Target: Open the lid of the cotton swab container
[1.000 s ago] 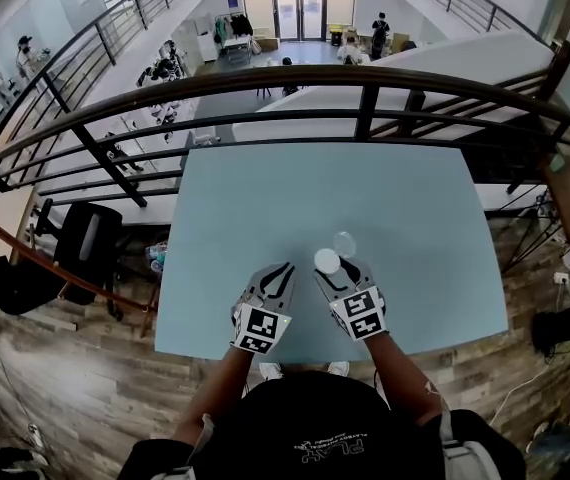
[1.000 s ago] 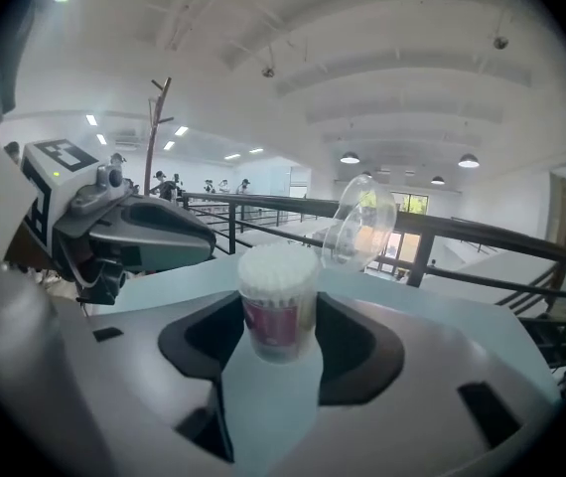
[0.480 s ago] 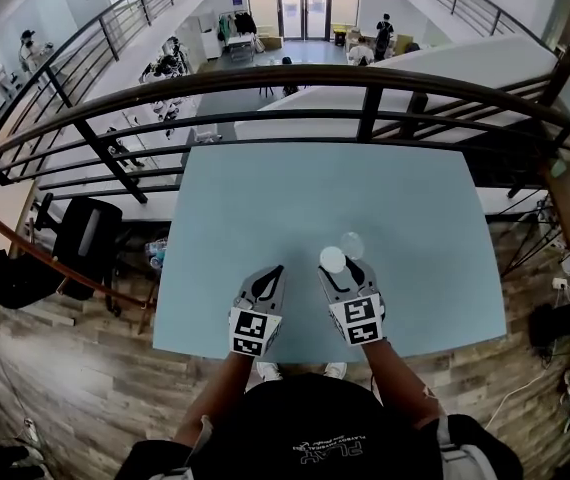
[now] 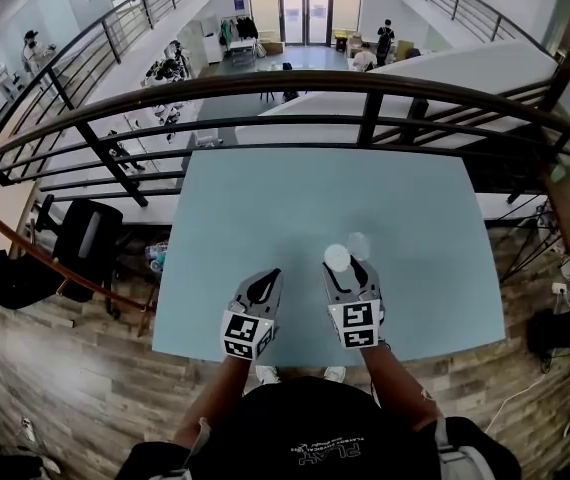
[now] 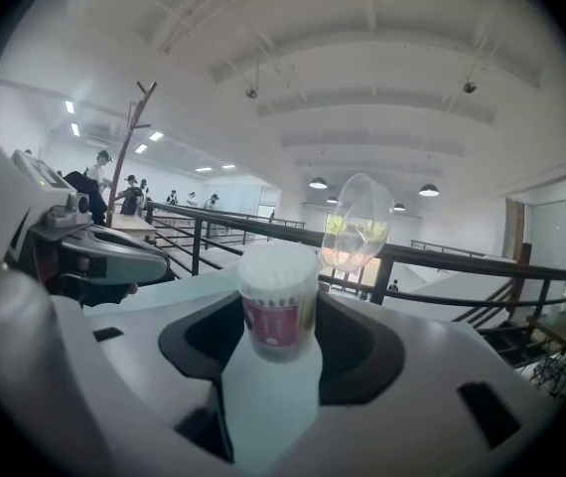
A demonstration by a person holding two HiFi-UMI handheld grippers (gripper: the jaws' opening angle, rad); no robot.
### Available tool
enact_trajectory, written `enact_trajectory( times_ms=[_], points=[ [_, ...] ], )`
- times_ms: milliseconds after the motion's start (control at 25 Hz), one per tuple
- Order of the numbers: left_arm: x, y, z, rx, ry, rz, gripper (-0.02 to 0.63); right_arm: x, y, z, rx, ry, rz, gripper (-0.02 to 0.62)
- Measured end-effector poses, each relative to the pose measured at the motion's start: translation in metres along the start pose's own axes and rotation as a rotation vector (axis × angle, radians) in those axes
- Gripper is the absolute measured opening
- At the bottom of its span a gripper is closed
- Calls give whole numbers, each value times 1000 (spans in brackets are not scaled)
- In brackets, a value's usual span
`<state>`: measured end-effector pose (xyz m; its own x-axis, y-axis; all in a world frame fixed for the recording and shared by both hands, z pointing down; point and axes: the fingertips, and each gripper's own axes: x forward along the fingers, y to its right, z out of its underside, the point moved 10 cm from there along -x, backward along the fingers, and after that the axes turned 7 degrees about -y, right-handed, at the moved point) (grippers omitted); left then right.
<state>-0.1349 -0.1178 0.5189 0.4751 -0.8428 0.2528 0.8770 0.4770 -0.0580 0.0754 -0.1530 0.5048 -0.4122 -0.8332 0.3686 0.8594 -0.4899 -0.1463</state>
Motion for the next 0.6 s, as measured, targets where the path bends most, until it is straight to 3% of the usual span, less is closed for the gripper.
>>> enact_trajectory(
  times_ms=[600],
  points=[
    [-3,-1,-5,-22,12,39,12,2,-2,2,-5,16,-32,233]
  ],
)
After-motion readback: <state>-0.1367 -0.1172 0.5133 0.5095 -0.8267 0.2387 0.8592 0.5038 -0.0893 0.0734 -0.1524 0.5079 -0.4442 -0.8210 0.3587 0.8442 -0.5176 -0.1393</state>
